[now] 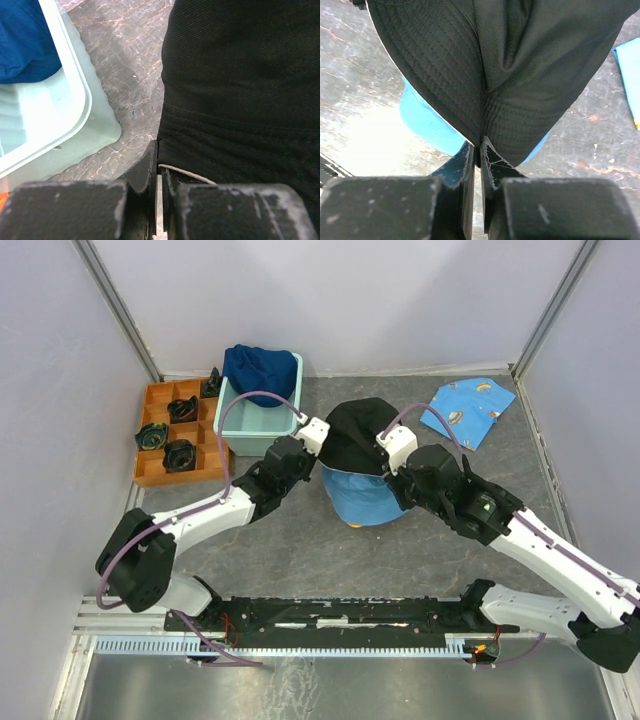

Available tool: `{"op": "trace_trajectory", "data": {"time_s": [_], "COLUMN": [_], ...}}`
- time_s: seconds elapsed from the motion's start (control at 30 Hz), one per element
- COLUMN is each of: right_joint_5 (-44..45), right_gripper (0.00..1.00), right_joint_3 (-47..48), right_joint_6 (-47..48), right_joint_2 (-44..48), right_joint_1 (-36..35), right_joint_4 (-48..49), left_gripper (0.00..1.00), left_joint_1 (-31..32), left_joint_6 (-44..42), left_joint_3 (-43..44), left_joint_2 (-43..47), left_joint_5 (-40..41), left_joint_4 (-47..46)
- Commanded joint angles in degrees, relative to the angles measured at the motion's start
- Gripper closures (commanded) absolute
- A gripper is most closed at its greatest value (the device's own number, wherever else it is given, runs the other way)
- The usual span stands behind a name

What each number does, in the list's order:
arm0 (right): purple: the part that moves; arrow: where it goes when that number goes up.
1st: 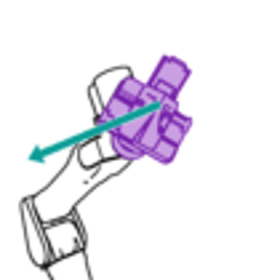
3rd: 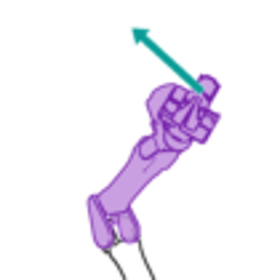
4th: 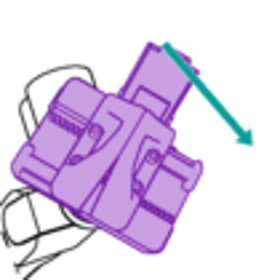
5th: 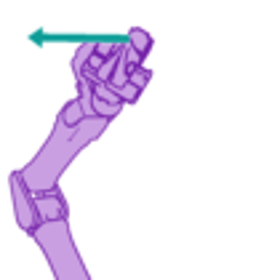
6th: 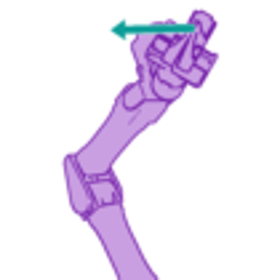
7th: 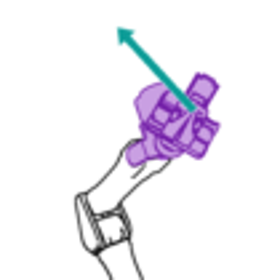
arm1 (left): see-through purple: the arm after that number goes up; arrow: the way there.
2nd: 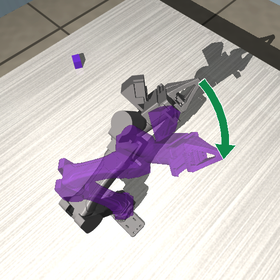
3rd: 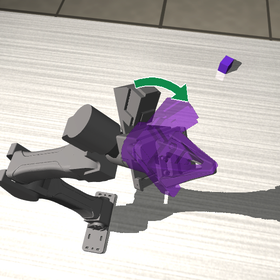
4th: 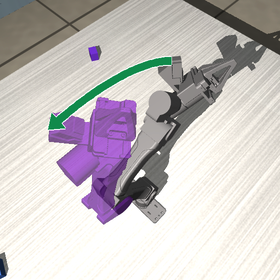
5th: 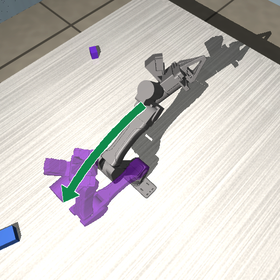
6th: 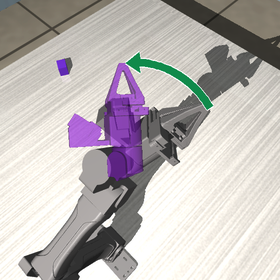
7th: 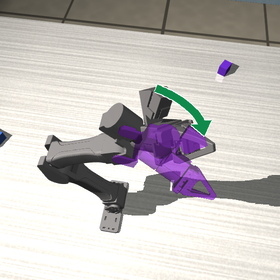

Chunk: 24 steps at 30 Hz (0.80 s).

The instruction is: Stack the hats

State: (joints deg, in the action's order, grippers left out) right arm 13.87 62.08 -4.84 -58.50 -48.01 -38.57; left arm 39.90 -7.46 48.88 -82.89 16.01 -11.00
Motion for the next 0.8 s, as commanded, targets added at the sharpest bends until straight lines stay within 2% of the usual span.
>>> {"op": "trace_trajectory", "data": {"time_s": [0.0,0.03,0.4,0.77], "right_joint_5": [-1.3,-0.7,1.9,2.7], "right_gripper": [0.96,1.00,1.00,1.00], "right_joint_3": [2.0,1.7,-4.9,-11.2], "right_joint_6": [-2.7,-2.9,-6.5,-7.6], "right_joint_2": [2.4,2.5,4.0,1.9], "right_joint_1": [-0.2,-0.2,-0.2,-0.3], "right_joint_4": [-4.1,-4.2,-2.8,-2.5], "left_gripper": [0.97,0.97,0.97,0.97], "left_joint_1": [-1.4,-1.2,3.5,6.5], "left_joint_6": [-0.1,-0.1,0.2,2.7], "left_joint_3": [-2.3,-2.4,-4.8,-8.6], "left_joint_2": [2.6,3.5,9.5,9.8], "left_joint_5": [5.9,6.0,6.6,9.2], "left_joint_4": [3.3,3.3,5.1,7.2]}}
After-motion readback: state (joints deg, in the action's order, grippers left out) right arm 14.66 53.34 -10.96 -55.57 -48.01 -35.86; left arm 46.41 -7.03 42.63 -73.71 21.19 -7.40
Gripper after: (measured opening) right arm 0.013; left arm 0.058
